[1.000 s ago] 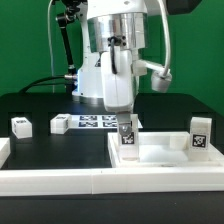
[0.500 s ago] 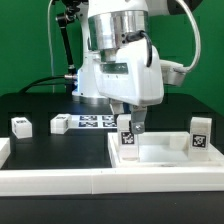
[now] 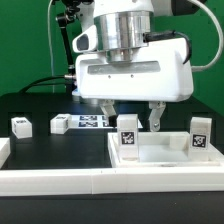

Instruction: Assemble square table

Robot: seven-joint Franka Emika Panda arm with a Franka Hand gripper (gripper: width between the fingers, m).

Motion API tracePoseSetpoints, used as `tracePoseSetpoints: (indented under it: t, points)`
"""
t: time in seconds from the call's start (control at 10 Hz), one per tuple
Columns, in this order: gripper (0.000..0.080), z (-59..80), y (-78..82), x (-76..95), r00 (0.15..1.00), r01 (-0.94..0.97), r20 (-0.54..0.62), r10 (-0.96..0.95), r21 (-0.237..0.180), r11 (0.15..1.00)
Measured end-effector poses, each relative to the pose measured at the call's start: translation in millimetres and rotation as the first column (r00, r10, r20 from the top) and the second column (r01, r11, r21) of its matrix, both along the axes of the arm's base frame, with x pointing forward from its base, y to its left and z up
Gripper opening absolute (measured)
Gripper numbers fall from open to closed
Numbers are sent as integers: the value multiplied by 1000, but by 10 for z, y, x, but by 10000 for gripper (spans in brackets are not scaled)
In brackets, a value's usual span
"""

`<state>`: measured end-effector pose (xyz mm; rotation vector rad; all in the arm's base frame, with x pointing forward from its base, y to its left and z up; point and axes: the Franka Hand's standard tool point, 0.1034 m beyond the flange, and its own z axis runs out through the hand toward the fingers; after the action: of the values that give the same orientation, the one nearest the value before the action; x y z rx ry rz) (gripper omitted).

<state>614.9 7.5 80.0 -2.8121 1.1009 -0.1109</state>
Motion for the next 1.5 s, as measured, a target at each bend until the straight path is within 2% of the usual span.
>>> tracePoseSetpoints:
  t: [0.5,0.7,0.8,0.9,1.0,1.2,1.3,1.5]
  points:
    - [649,4,-21,1,930,-366,20,367,-53,929]
    - [639,0,-28,0,904,-424,21,426,-62,903]
    - [475,-3,-28,-2,906,-421,20,423,-62,905]
    - [475,-5,-29,-2,906,-421,20,423,-62,905]
    - [286,-6,-37,-2,913,-406,19,407,-60,912]
    - [290,-7,-45,-2,919,-392,19,394,-58,918]
    - [290,-2,-52,10,948,-318,15,319,-46,947]
    - [290,-14,-46,7,999,-33,-3,33,-16,999]
